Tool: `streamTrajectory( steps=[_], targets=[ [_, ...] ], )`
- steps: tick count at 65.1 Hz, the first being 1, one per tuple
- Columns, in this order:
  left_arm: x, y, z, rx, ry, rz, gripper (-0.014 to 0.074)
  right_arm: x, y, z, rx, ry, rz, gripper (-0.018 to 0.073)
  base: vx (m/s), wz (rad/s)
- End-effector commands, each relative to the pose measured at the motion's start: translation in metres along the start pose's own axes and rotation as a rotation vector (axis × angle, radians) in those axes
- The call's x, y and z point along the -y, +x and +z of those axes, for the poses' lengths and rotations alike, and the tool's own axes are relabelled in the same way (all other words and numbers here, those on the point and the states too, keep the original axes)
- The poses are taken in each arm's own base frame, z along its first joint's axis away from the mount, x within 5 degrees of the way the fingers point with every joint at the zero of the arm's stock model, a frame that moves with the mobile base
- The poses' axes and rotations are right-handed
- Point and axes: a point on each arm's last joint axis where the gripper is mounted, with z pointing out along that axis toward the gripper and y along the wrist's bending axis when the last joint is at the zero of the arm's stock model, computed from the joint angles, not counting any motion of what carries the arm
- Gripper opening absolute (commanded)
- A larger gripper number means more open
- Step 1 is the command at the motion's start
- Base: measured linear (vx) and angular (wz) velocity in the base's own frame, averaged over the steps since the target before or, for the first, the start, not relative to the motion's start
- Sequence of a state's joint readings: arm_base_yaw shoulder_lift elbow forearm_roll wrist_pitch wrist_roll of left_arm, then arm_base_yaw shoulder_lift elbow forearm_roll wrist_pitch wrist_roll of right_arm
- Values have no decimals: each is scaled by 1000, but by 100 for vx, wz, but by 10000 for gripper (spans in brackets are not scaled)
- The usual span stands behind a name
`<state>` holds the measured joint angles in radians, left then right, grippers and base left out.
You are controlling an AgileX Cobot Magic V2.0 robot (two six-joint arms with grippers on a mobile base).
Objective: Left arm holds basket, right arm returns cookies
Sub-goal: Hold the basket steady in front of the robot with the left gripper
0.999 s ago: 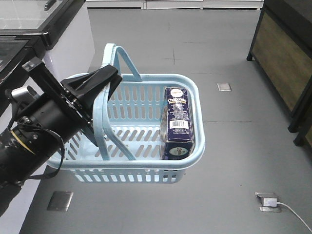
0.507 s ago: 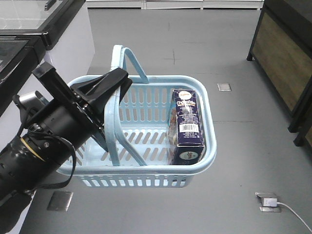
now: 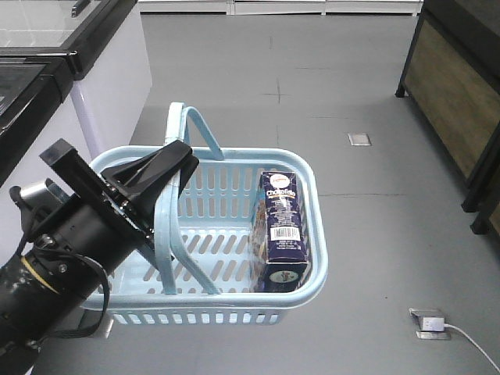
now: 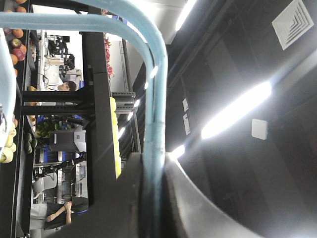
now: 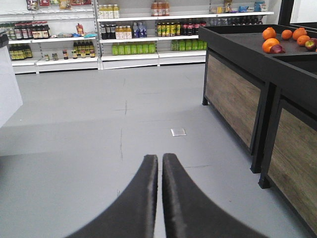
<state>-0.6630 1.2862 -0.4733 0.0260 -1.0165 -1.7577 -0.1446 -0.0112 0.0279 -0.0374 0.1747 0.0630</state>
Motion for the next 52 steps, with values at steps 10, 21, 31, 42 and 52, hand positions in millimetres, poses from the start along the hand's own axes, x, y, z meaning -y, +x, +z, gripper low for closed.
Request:
streamTrajectory(
  steps=[10,21,31,42,52],
  targets=[
    [34,7,1,-41,240,-5,-3,0,-1,0,66,1,-13,-6,0,0],
    [33,9,1,-57,238,-3,-3,0,-1,0,66,1,-13,-6,0,0],
    [32,14,1,-60,238,-22,-3,0,-1,0,66,1,-13,-6,0,0],
    [32,13,1,-52,239,-23,-3,0,-1,0,66,1,-13,-6,0,0],
    [32,11,0,-30,238,-38,-3,0,-1,0,66,1,-13,-6,0,0]
  ],
)
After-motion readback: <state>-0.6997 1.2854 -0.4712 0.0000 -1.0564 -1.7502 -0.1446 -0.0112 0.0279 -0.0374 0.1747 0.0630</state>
